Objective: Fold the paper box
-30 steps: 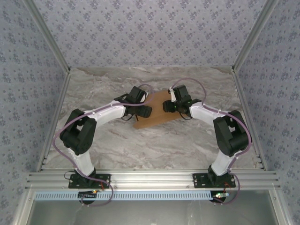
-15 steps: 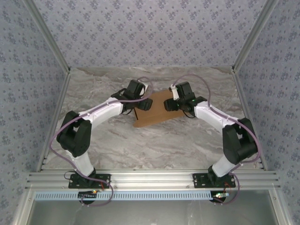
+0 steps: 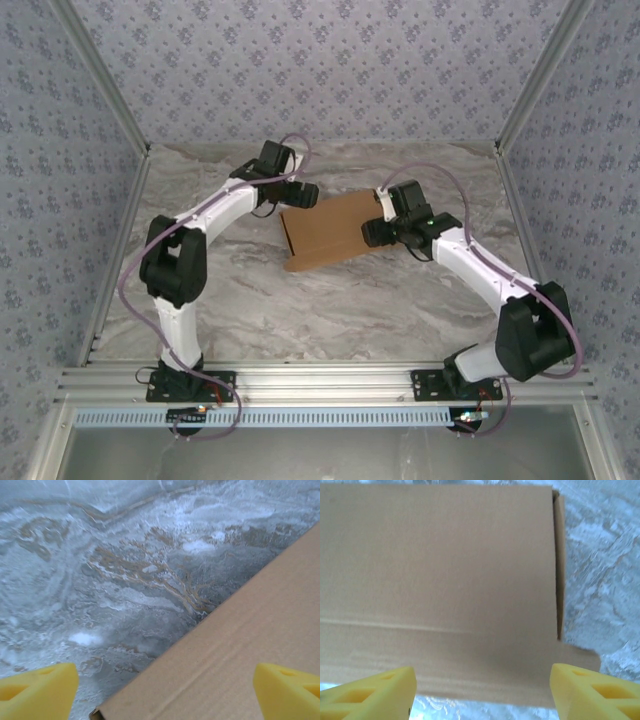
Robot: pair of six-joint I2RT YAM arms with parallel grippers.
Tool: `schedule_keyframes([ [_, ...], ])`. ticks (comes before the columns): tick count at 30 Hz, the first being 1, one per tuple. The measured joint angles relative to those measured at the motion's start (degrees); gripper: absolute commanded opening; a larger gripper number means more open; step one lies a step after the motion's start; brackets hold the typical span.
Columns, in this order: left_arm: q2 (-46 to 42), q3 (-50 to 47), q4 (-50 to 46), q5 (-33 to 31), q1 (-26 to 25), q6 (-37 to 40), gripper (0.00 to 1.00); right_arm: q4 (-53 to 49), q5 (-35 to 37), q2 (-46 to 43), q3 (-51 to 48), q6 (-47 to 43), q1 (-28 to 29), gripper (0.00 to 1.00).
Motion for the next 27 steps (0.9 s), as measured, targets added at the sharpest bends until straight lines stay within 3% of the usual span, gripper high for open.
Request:
schedule_keyframes([
  [11,11.0,10.8,-7.6,11.8,3.0,0.9,0.92,-4.6,-10.5,-5.2,-6.9,1.5,1.1,0.81],
  [18,12.0,11.3,-11.3,15.4,3.6,2.5,0.88,-2.8,-18.8,-2.0,-8.3,4.0,0.7,0.79],
  [27,6.2,-0.8,-8.1,17.9,3.6,2.2,0.87,1.6,-25.8,5.3,-7.5,7.2,-5.8,0.75],
])
